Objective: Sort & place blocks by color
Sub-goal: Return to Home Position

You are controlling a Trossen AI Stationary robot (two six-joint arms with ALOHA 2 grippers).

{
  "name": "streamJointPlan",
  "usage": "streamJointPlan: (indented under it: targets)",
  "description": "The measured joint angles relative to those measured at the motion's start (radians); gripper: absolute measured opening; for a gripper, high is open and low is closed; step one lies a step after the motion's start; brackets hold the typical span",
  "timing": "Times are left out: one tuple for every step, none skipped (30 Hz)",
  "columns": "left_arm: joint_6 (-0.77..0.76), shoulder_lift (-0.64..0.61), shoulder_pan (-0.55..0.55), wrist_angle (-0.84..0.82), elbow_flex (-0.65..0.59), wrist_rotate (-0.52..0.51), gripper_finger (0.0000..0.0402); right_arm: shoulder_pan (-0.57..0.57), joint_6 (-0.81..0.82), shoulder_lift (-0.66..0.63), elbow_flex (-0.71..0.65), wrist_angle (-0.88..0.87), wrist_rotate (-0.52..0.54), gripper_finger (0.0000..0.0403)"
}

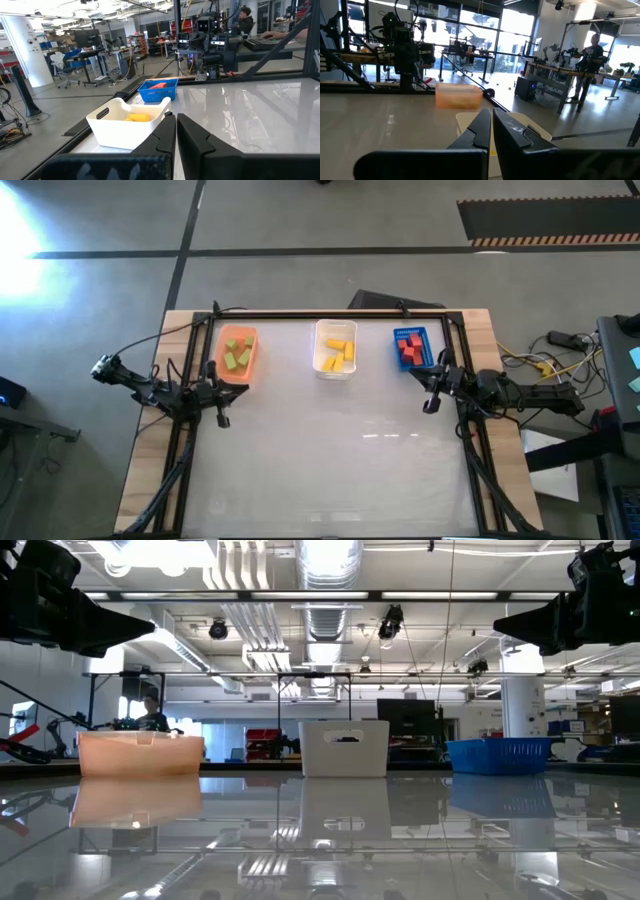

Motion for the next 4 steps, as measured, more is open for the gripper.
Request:
streamJointPlan:
  targets:
    - [0.000,0.000,0.000,0.000,0.000,0.000,0.0000,0.000,0.000,0.000,0.000,0.000,0.000,0.0009]
    - [0.000,0.000,0.000,0.000,0.000,0.000,0.0000,0.000,0.000,0.000,0.000,0.000,0.000,0.0009]
    - [0.000,0.000,0.000,0.000,0.000,0.000,0.0000,0.000,0.000,0.000,0.000,0.000,0.000,0.0009]
    - [0.000,0.000,0.000,0.000,0.000,0.000,0.0000,0.000,0.000,0.000,0.000,0.000,0.000,0.0009]
